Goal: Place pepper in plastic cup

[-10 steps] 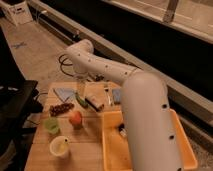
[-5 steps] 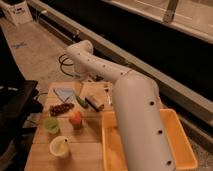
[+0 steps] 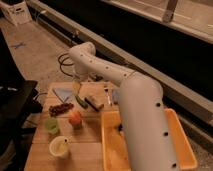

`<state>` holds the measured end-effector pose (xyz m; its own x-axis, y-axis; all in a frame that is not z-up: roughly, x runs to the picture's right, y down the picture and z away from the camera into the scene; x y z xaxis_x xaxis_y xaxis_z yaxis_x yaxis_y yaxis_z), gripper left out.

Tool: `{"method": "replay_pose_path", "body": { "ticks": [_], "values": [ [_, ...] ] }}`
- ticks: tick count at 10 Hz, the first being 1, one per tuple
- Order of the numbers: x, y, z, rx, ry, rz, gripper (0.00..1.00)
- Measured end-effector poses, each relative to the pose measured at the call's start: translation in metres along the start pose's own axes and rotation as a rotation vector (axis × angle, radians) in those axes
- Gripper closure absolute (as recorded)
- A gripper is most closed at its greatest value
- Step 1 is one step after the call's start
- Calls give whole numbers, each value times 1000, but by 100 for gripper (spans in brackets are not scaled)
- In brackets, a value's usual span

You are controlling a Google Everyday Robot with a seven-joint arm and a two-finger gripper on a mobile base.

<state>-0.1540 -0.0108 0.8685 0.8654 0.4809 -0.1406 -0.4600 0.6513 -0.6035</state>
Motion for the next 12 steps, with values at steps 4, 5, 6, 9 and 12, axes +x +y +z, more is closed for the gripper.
{"method": "replay_pose_path", "body": {
  "ticks": [4, 5, 6, 9, 12],
  "values": [
    [-10, 9, 11, 43, -26, 44, 24],
    [-11, 6, 17, 69, -24, 66, 24],
    [-12, 3, 23, 81, -18, 79, 24],
    [-21, -6, 43, 104, 5, 108, 24],
    [-19, -15, 71, 40, -16, 117, 24]
  ]
}}
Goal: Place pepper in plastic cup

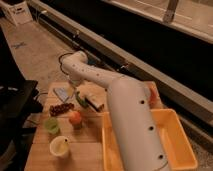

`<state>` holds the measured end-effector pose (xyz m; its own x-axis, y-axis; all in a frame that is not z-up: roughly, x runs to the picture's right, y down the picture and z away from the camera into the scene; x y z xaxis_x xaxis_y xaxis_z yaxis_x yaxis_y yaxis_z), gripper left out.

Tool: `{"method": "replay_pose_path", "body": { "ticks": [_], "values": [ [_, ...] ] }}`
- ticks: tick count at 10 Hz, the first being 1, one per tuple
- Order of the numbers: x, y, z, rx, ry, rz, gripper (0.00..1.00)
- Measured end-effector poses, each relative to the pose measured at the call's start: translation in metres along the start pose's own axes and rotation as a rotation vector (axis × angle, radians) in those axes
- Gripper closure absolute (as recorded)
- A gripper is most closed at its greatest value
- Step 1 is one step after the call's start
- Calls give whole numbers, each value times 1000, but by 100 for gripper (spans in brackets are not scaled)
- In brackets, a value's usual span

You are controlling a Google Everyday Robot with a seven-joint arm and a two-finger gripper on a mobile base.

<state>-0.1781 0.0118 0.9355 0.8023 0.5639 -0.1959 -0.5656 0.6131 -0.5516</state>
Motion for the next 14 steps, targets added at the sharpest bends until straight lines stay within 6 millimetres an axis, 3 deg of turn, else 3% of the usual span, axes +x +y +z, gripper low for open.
{"method": "replay_pose_path", "body": {
  "ticks": [3, 9, 14],
  "values": [
    [2, -3, 25, -62, -13, 2, 24],
    [10, -10, 47, -91, 14, 50, 27],
    [14, -13, 53, -91, 30, 65, 71]
  ]
}}
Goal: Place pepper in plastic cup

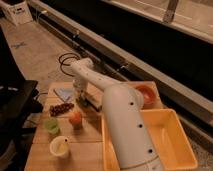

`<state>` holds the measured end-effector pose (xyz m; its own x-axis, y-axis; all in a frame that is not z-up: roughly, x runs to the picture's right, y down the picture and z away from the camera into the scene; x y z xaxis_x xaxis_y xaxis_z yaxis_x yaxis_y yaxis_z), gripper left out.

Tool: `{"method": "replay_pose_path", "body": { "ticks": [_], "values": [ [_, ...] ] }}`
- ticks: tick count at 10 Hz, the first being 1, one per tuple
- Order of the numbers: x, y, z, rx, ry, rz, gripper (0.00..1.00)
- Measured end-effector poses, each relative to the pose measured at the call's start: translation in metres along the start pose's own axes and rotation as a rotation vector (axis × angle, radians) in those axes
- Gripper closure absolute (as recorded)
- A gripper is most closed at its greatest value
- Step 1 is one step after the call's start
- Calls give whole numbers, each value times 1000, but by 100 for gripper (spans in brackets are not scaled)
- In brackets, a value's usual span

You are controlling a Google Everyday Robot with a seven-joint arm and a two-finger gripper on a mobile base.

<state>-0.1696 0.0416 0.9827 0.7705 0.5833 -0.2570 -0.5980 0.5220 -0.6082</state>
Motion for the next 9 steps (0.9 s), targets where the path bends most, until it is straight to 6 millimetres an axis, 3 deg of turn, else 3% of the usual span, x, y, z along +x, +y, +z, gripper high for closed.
{"method": "replay_pose_path", "body": {
  "ticks": [1, 2, 6, 9],
  "values": [
    [0, 0, -2, 1, 2, 0, 85],
    [1, 0, -2, 0, 3, -1, 90],
    [3, 2, -3, 2, 7, -8, 92],
    [5, 2, -39, 31, -82, -37, 92]
  ]
}}
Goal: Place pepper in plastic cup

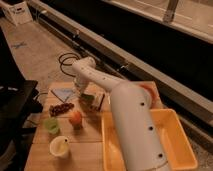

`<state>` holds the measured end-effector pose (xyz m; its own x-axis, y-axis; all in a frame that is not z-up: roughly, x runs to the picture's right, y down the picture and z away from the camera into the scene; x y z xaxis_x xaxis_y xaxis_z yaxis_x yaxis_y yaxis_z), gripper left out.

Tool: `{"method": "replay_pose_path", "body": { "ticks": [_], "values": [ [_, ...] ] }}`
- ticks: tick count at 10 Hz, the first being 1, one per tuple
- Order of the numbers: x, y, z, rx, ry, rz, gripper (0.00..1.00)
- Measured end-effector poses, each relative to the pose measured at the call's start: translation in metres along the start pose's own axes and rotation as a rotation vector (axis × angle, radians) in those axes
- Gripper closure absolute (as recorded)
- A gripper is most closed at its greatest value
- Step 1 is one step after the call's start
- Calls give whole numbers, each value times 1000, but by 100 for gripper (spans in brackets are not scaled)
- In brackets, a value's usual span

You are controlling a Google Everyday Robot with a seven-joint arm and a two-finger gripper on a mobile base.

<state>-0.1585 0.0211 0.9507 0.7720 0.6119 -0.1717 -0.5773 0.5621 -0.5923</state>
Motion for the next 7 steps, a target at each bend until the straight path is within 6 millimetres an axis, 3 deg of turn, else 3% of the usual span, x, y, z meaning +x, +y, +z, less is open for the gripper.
{"method": "replay_pose_path", "body": {
  "ticks": [4, 6, 7],
  "values": [
    [-7, 15, -99, -31, -172, -97, 92],
    [-3, 39, -146, -146, -287, -263, 92],
    [2, 56, -159, -191, -328, -345, 92]
  ]
}}
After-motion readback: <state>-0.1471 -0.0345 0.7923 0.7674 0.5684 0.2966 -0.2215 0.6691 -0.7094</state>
